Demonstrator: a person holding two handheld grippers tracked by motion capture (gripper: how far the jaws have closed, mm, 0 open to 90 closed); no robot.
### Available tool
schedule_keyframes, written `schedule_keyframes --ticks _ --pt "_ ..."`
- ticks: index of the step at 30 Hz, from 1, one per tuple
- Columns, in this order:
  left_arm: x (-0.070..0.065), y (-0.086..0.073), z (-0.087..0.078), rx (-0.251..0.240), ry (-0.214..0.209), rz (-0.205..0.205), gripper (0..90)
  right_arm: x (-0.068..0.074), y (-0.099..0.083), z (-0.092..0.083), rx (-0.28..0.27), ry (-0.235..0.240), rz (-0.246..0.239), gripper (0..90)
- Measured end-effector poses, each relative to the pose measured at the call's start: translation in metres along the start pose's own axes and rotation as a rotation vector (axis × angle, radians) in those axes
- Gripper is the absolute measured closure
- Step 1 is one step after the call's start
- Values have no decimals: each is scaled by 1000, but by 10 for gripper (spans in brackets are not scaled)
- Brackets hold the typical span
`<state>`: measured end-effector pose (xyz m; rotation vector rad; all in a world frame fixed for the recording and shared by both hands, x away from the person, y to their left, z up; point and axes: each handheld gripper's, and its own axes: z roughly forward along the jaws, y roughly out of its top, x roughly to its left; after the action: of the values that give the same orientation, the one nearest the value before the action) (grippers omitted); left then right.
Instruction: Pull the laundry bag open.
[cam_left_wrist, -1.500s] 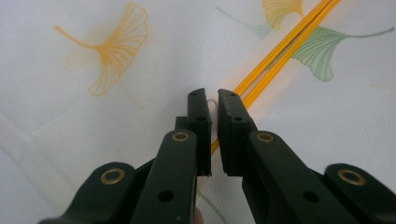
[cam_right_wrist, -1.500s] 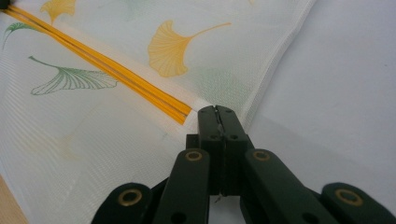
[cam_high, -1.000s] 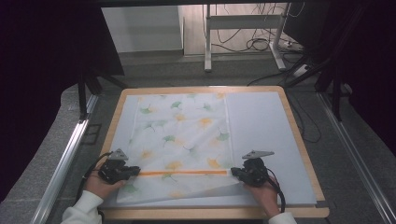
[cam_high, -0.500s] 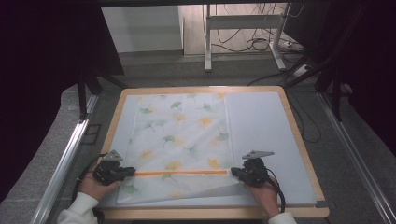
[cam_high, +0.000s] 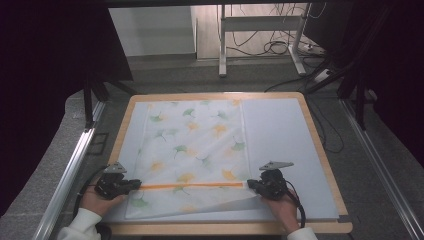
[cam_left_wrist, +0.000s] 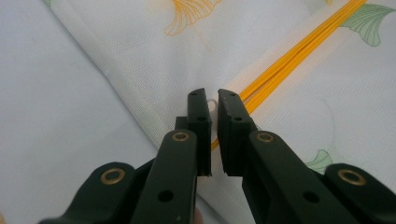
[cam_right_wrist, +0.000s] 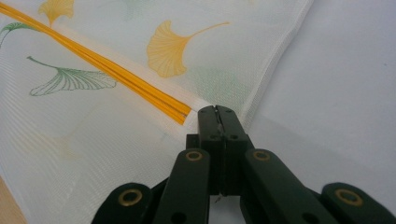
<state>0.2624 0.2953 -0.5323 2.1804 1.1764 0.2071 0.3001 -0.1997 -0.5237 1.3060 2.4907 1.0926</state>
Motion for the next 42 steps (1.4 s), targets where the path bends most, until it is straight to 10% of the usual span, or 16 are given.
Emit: schedule_keyframes --ticks 22,31,42 --pt "4 -5 -3 -26 28 4 844 1 0 0 -1 -4 -10 899" --pt "2 0 -11 -146 29 -27 703 -3 -2 -6 -35 18 -22 896" --pt "-11 20 -8 -286 131 15 526 -9 -2 -29 -160 24 -115 743"
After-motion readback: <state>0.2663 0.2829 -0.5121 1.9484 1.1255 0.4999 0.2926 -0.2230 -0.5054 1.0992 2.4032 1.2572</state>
